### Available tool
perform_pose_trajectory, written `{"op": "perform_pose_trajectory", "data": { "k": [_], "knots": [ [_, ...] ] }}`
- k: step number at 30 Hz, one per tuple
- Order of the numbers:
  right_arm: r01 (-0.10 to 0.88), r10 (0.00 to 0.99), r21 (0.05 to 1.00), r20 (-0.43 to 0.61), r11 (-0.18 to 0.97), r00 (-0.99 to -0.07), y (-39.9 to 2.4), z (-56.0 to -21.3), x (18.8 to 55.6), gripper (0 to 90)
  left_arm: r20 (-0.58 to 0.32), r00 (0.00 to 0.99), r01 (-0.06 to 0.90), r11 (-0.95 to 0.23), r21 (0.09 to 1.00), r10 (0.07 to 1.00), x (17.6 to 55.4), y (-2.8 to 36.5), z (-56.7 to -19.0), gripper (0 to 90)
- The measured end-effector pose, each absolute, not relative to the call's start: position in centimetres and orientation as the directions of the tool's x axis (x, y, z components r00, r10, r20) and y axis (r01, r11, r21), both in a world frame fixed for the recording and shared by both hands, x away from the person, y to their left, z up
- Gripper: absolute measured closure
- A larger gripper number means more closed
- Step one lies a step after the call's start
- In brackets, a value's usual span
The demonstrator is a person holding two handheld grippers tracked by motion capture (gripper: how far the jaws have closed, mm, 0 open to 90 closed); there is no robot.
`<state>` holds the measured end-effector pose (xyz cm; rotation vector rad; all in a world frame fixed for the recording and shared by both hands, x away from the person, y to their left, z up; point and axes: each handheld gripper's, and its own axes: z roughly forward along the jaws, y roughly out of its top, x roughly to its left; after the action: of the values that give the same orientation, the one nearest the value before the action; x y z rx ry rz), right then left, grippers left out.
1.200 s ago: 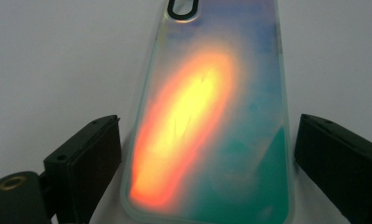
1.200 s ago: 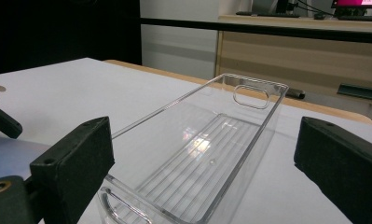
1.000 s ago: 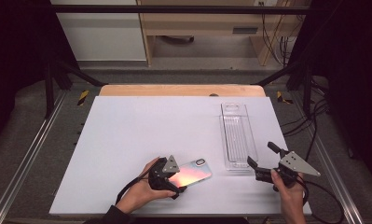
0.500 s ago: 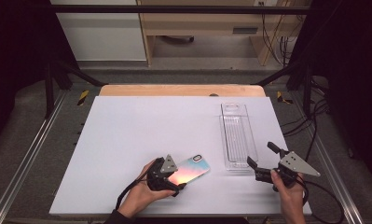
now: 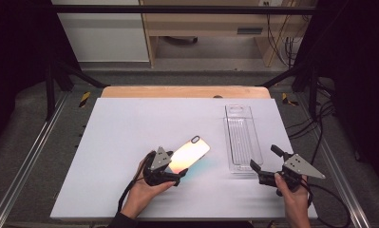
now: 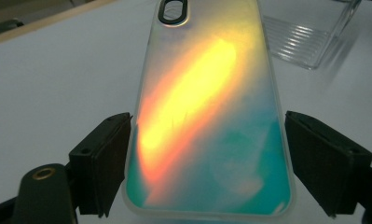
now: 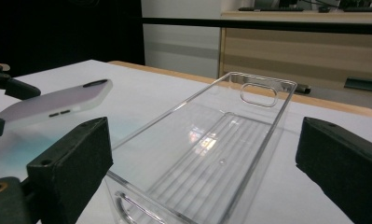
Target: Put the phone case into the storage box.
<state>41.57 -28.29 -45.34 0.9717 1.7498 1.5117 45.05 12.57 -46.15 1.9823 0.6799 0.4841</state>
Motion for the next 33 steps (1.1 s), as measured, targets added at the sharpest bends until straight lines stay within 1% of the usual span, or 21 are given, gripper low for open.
{"op": "perform_pose_trajectory", "data": {
  "k": [1,2,4,9,13,14,19,23,28,33],
  "knots": [
    [0.137,0.848,0.988,0.015,0.068,-0.53,-28.1,-45.0,41.6,3.3,0.054,0.761,0.261,-0.382,0.887,0.646,45.1,12.8,-46.0,16.6],
    [0.153,0.849,0.987,0.049,0.038,-0.527,-27.7,-44.3,41.7,3.1,0.051,0.755,0.258,-0.368,0.893,0.654,45.1,13.1,-45.9,16.6],
    [0.153,0.847,0.988,0.054,0.033,-0.528,-27.6,-44.0,41.7,3.1,0.048,0.746,0.25,-0.346,0.904,0.664,45.0,13.5,-45.7,16.6],
    [0.176,0.829,0.984,0.086,0.015,-0.553,-25.9,-41.7,41.9,2.5,0.044,0.726,0.233,-0.307,0.923,0.686,45.1,14.3,-45.6,16.6],
    [0.217,0.816,0.975,0.084,0.051,-0.572,-23.7,-39.8,42.6,3.3,0.039,0.716,0.223,-0.282,0.933,0.697,45.0,14.6,-45.5,16.6],
    [0.223,0.803,0.973,0.086,0.06,-0.59,-22.7,-38.9,43.0,3.4,0.037,0.716,0.223,-0.279,0.934,0.697,45.0,14.6,-45.5,16.6],
    [0.246,0.785,0.967,0.098,0.072,-0.611,-20.9,-37.8,43.8,4.0,0.04,0.701,0.21,-0.26,0.943,0.712,44.7,14.9,-45.3,16.6],
    [0.279,0.766,0.958,0.129,0.068,-0.63,-19.3,-37.5,44.7,4.0,0.049,0.692,0.203,-0.258,0.945,0.721,44.7,15.2,-45.2,16.6],
    [0.3,0.755,0.95,0.133,0.087,-0.642,-17.9,-37.9,45.5,3.8,0.047,0.685,0.192,-0.243,0.951,0.727,44.7,15.4,-45.2,16.6],
    [0.314,0.752,0.946,0.148,0.082,-0.642,-16.8,-38.3,45.9,3.9,0.044,0.687,0.185,-0.233,0.955,0.726,44.7,15.5,-45.2,16.6]
  ]
}}
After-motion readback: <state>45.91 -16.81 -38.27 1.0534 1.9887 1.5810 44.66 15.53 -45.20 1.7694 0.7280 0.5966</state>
